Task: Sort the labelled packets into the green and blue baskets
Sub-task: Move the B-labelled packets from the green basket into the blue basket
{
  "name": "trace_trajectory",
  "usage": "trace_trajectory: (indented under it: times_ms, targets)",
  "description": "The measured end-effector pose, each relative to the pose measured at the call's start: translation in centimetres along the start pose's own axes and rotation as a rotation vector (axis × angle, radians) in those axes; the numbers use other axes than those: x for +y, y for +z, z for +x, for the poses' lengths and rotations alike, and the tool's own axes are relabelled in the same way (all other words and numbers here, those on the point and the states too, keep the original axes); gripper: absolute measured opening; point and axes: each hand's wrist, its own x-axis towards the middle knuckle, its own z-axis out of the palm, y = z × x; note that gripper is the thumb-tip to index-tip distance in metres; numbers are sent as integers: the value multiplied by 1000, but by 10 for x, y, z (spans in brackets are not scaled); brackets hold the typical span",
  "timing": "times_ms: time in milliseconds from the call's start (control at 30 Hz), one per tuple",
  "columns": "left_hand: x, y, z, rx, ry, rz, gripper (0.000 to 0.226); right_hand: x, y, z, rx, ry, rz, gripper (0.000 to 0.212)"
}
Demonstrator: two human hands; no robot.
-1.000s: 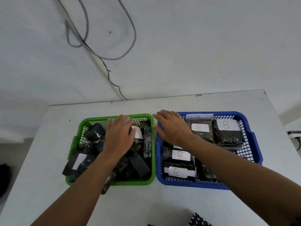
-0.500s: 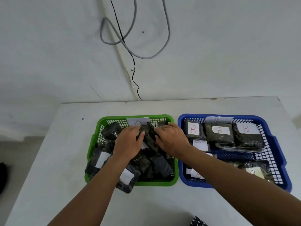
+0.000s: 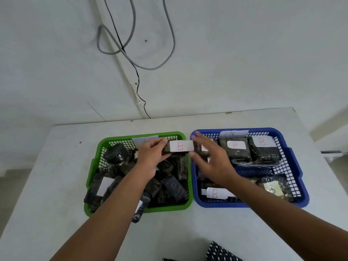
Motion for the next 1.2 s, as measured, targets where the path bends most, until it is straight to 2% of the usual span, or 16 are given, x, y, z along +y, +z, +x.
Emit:
trace_trajectory:
  times_ms: [67,100,200,300,400,500,633,733,833,900,1033,1200]
  targets:
    - [-8,17,-13,-31,25,-39,6,-1,-13,-3,62,351,332,47]
    - [-13,26,-19,-50,33,-50,7,3,-19,-4,64,458,446,43]
    - [-29,51,-38,-55,108,62,9,13,-43,-15,78,587,587,29]
    - [-50,68,-55,-50,347,552,38,28,-68,-36,149,593,521,19]
    - [-75,77,-67,-69,491,936,60,46,-89,-59,208,640,393,19]
    - [-95,79,-69,-44,572,1259,63,62,-94,-73,220,705,293,19]
    - [-112,73,-68,15,703,1499,61,67,-82,-67,198,714,193,19]
    - [-121,67,-63,11,737,1569,63,70,-68,-51,177,720,215,20]
    - [-125,62,-61,14,775,1552,62,76,-61,-41,211,853,353,20]
    - [-127,62,-61,20,793,1524,60,82,-63,-40,175,908,423,13]
    - [-127,62,-61,21,795,1496,61,87,-70,-40,96,910,531,9]
    - [-123,60,-61,4,780,1494,58,84,-59,-35,55,903,495,11]
